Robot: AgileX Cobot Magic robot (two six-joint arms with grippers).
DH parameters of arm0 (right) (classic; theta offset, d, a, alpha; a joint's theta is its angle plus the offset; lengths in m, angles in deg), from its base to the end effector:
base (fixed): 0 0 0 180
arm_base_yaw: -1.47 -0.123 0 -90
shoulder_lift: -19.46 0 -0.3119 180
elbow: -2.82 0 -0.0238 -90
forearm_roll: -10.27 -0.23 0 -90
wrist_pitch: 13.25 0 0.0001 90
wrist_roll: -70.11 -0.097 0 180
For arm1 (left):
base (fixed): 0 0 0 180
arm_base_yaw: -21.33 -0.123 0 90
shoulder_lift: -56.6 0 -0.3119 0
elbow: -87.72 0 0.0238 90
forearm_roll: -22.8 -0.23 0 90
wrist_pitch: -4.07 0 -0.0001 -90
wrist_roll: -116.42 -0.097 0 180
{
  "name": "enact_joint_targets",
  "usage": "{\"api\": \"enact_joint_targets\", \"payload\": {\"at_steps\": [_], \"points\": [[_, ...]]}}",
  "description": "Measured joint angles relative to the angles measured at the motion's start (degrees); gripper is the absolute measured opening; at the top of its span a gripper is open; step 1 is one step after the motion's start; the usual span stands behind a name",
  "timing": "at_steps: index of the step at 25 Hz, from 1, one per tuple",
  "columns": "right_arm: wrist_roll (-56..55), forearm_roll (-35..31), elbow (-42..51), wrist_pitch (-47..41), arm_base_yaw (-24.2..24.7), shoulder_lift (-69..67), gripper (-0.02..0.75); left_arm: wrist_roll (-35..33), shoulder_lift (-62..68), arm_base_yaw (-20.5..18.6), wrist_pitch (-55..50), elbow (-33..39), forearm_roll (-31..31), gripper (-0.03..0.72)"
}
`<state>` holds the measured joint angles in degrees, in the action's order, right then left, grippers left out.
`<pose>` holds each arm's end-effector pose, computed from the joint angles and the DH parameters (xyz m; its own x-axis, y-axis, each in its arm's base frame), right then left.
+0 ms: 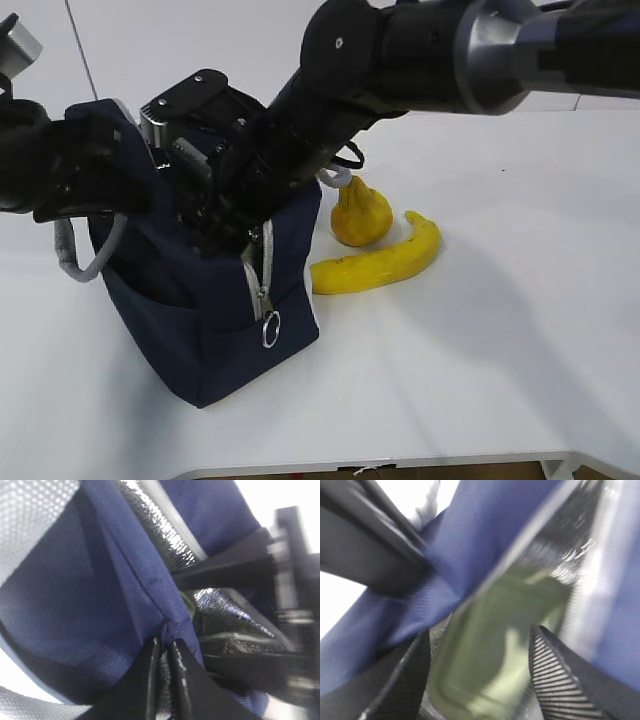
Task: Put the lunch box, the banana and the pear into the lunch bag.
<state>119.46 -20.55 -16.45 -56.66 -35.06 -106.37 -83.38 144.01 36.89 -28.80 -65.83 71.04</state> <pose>0.3501 0.3019 0.2581 -0.2834 -0.7191 -0.6345 -0.9346 0.3553 0.0148 0.2458 -0.1093 0.2983 -0.8511 -0.1407 -0.5059 0.1873 0.8186 -0.5429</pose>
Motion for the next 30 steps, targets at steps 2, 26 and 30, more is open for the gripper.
{"api": "enact_joint_targets", "payload": {"at_steps": [2, 26, 30], "points": [[0.0, 0.2, -0.4, -0.7, 0.0, 0.8, 0.511, 0.0, 0.0, 0.0, 0.0, 0.0, -0.2, 0.000], [-25.9, 32.1, -15.0, -19.2, 0.0, 9.3, 0.512, 0.0, 0.0, 0.0, 0.0, 0.0, -0.4, 0.000], [-34.4, 41.3, -15.6, -26.1, 0.0, 9.6, 0.512, 0.0, 0.0, 0.0, 0.0, 0.0, -0.4, 0.000]]}}
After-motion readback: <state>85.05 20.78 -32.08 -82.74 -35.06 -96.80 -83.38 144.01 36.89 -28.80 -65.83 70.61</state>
